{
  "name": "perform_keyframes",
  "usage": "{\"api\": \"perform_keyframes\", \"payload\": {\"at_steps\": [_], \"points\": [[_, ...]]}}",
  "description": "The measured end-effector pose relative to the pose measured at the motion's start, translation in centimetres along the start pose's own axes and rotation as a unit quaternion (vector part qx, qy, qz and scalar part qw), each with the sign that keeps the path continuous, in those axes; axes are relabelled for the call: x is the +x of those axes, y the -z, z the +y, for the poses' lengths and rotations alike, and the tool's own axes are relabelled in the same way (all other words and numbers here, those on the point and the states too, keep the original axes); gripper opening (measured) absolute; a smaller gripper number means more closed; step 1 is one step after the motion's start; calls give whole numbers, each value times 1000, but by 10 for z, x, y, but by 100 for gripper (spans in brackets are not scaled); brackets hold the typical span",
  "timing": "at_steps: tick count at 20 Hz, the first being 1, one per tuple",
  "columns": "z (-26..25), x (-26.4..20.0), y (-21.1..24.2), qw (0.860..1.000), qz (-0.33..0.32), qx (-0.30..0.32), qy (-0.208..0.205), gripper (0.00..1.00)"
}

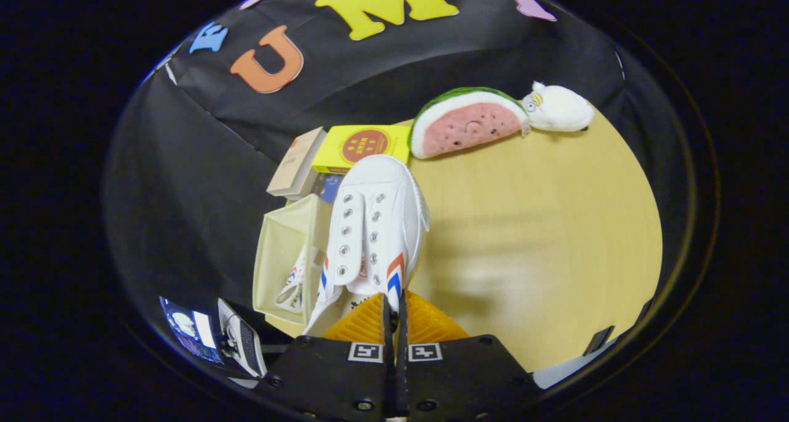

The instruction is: Open the storage box then place both shoes into the box .Put the left shoe in first, then the right shoe, with the right side of both shoes facing outward in a uniform manner.

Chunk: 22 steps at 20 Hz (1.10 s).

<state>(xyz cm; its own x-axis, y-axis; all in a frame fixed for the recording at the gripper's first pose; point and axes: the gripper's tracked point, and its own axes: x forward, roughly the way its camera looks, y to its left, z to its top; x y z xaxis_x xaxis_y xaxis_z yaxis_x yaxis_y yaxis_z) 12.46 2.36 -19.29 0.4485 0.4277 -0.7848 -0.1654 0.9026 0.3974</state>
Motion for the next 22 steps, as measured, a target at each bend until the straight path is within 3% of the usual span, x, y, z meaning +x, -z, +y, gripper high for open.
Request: {"api": "perform_keyframes", "payload": {"at_steps": [4, 9, 12, 16, 22], "points": [[82, 28, 4, 1000, 2, -24, -4, 0], [142, 89, 21, 997, -6, -55, 50, 0], [149, 117, 32, 993, -20, -68, 93, 0], [141, 120, 39, 987, -38, -67, 142, 0], [136, 136, 53, 981, -49, -66, 177, 0]]}}
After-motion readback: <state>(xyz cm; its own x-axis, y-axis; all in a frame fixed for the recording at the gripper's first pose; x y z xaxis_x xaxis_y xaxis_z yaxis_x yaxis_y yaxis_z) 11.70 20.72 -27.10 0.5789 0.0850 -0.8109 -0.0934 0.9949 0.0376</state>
